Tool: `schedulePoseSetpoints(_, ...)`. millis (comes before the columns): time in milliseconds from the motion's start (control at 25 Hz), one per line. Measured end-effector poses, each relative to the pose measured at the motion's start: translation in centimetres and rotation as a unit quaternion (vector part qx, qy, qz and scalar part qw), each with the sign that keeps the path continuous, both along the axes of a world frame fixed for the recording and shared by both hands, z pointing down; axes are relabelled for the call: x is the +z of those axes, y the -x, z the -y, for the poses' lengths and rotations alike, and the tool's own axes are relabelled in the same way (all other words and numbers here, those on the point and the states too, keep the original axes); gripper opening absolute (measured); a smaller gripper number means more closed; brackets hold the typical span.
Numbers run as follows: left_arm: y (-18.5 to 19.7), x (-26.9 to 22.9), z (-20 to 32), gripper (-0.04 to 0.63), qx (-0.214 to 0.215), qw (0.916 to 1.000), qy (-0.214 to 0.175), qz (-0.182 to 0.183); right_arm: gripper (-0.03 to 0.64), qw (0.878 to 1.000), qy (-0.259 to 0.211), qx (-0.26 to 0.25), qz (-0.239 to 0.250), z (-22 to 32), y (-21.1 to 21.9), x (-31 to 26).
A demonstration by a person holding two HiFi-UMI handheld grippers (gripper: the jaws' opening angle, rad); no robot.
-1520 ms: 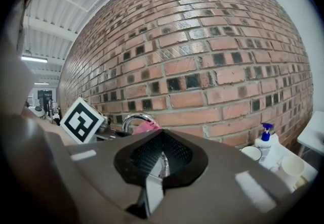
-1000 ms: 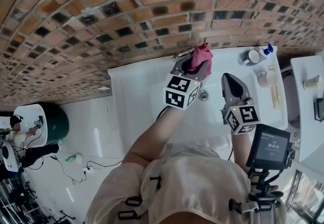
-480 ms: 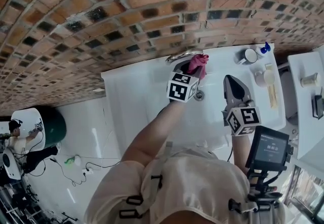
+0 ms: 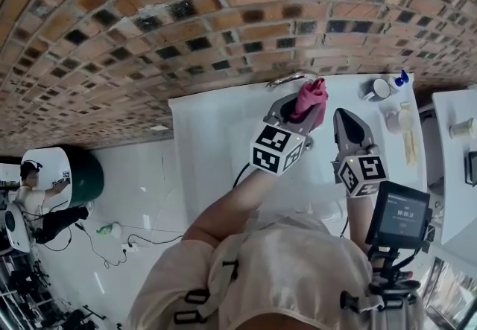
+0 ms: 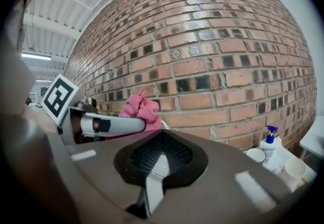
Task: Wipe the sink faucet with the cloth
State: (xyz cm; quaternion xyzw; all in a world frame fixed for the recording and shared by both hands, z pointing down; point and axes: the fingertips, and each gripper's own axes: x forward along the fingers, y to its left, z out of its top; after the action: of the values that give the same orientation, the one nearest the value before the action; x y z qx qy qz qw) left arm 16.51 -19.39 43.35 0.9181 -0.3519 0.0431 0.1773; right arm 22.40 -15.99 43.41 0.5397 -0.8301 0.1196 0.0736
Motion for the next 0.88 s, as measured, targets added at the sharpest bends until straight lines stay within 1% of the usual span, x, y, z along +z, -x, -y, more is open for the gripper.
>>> schedulePoseSetpoints(80,2.0,-1.6,-0.7,0.117,-0.020,0.9996,-0.016,-0.007,-0.009,1.000,-0.006,-0.013,-0.001,-0.5,1.3,-0.5)
schedulePoseSetpoints(160,4.6,-2.4,-1.7,0.117,-0.044,0.9986,-0.030,-0.004,-0.009,1.000,-0.007,-0.024,-0.003,-1.4,2.5,-0.6)
schedulePoseSetpoints(280,9.7,-2.5,-3.4,0.117,-0.085,0.9952,-0.045,0.017,-0.009,0.999,-0.007,-0.043,-0.005,-2.7,4.7,-0.6)
schedulePoseSetpoints(360,13.3,-1.9,-4.8,0.117,-0.110,0.9922,-0.048,0.035,-0.009,0.998,-0.007,-0.056,-0.007,-3.7,6.3,-0.4)
schedulePoseSetpoints(440,16.7,-0.8,-6.5,0.117,-0.134,0.9887,-0.043,0.052,-0.009,0.998,-0.003,-0.068,-0.010,-4.7,7.8,0.0)
schedulePoseSetpoints(560,20.9,1.0,-8.8,0.117,-0.170,0.9832,-0.026,0.060,-0.009,0.996,0.001,-0.088,-0.016,-5.9,10.1,0.4)
schedulePoseSetpoints(720,24.6,3.4,-11.1,0.117,-0.201,0.9769,-0.013,0.072,-0.009,0.994,-0.003,-0.104,-0.016,-6.5,12.7,0.2)
schedulePoseSetpoints(880,28.2,7.3,-13.5,0.117,-0.220,0.9691,0.006,0.111,-0.009,0.993,0.002,-0.116,-0.019,-7.4,15.1,0.9)
